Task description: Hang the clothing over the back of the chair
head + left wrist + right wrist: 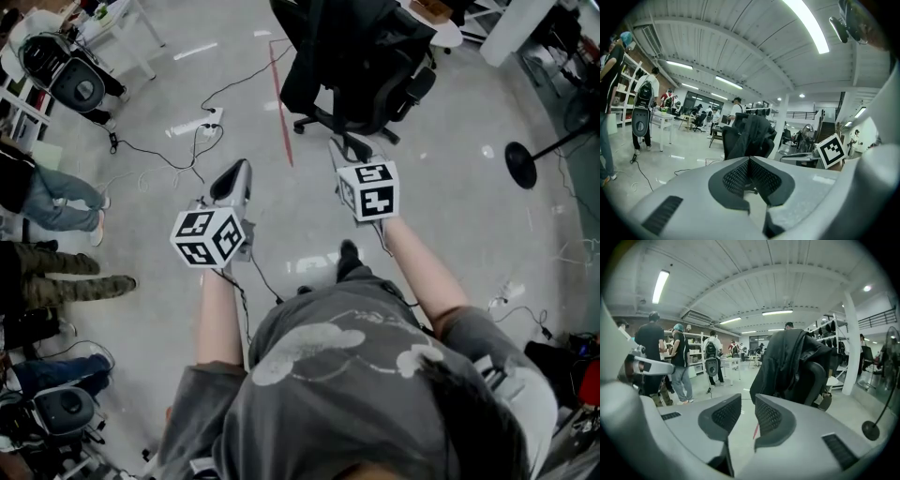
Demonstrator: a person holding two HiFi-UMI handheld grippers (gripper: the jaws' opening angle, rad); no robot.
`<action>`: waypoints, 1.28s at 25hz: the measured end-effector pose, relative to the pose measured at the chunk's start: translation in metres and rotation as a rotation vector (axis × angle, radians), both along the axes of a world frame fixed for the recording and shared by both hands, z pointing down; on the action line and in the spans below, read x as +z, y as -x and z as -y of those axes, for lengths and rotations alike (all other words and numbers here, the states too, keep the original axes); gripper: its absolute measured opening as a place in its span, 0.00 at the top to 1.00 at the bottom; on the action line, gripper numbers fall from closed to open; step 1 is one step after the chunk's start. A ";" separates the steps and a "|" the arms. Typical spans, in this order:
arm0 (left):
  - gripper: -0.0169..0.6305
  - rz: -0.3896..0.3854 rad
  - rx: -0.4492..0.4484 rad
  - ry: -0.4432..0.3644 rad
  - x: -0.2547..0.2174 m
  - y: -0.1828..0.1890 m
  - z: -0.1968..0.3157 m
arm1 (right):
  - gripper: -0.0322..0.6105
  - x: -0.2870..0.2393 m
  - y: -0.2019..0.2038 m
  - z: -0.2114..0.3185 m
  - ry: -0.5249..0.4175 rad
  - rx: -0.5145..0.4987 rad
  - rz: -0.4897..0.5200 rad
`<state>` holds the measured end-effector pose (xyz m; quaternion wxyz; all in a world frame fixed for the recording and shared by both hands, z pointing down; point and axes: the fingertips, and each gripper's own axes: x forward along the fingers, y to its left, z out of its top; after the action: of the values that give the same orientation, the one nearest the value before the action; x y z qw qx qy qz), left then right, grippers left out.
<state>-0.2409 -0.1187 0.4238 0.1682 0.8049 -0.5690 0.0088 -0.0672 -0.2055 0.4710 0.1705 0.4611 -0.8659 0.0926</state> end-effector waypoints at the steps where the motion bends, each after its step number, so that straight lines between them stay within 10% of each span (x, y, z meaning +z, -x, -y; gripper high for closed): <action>1: 0.97 -0.001 0.001 -0.001 0.000 0.000 -0.007 | 0.86 -0.001 -0.003 -0.005 0.008 0.014 0.017; 32: 0.97 -0.021 0.062 0.011 0.016 -0.003 -0.092 | 0.97 -0.009 -0.009 -0.104 0.034 0.024 0.053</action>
<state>-0.2380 -0.0271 0.4394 0.1784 0.8213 -0.5418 0.0085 -0.0584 -0.1017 0.4615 0.1540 0.4660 -0.8627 0.1215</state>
